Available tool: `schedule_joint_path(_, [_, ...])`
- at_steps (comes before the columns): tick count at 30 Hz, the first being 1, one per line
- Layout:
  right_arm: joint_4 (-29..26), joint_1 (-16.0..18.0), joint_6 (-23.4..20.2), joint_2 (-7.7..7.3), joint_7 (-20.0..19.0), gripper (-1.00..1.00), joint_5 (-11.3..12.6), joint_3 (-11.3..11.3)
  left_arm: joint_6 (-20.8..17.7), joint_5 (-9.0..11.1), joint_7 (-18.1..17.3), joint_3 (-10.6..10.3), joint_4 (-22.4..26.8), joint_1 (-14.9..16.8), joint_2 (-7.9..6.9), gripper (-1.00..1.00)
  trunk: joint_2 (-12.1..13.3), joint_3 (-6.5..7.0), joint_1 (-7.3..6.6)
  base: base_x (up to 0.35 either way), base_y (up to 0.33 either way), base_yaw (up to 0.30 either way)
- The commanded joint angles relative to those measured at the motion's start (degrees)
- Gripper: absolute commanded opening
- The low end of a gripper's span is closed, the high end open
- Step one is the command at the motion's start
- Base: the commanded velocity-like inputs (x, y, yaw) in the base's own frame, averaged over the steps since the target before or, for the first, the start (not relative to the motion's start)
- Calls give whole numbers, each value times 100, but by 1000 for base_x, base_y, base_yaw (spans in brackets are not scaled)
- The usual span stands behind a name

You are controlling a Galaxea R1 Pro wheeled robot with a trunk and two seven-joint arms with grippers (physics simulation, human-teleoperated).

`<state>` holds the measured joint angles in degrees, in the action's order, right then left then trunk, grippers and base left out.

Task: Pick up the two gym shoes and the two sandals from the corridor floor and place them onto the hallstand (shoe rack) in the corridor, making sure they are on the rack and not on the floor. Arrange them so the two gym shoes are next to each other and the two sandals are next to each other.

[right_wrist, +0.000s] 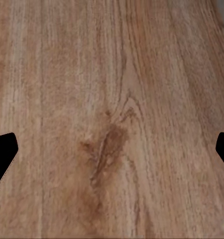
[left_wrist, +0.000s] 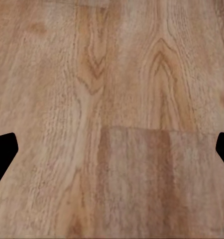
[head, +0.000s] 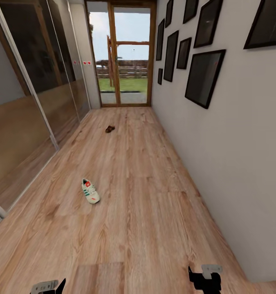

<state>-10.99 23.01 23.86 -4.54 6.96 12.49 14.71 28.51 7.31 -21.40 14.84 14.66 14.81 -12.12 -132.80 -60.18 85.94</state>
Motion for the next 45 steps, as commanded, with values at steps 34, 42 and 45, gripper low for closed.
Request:
schedule_joint_path(34, [0, 2, 17, -3, -2, 100, 34, 50, -3, 60, -52, 10, -5, 4, -9, 100, -2, -5, 2, 328, -101, 48])
schedule_joint_path(42, [0, 2, 17, -3, 6, 100, 35, 50, -3, 60, -56, 10, -3, 4, -10, 100, -2, -5, 2, 337, -3, 0])
schedule_joint_path(45, [0, 2, 18, -3, 6, 100, 35, 50, -3, 60, -56, 10, -2, 4, -10, 100, -2, -5, 2, 337, 0, 0])
